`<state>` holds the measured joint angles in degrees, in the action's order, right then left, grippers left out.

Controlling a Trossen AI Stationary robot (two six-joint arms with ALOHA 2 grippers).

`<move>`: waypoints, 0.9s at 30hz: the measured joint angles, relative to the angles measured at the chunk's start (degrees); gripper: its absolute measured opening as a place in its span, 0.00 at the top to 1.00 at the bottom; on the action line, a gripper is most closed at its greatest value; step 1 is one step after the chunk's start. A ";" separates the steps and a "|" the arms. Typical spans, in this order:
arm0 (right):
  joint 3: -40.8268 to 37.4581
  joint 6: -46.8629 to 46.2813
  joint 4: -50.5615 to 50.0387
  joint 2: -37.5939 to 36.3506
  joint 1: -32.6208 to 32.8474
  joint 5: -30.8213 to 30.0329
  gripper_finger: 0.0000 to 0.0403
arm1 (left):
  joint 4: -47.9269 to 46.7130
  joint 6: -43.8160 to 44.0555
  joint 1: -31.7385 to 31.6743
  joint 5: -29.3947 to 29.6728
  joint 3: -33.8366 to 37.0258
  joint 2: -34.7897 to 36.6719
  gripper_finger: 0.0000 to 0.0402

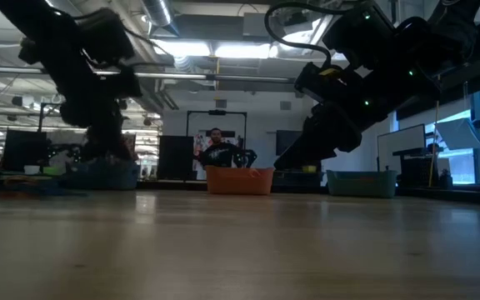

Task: Sort rubber bands into baskets
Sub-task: Put the blue rubber band into the blue bin

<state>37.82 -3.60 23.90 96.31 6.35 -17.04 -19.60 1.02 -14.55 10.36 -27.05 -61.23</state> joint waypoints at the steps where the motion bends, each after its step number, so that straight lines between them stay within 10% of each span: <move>1: 0.00 0.00 0.00 0.00 0.00 0.00 0.65 | -0.10 -0.20 0.00 0.58 0.00 1.11 0.98; 27: 0.00 0.00 0.00 0.00 0.00 0.01 0.65 | 15.91 -15.02 -11.63 19.59 -0.07 17.70 0.97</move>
<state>37.82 -3.60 23.90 96.31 6.35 -17.03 -3.69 -14.00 -26.17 29.95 -27.11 -43.53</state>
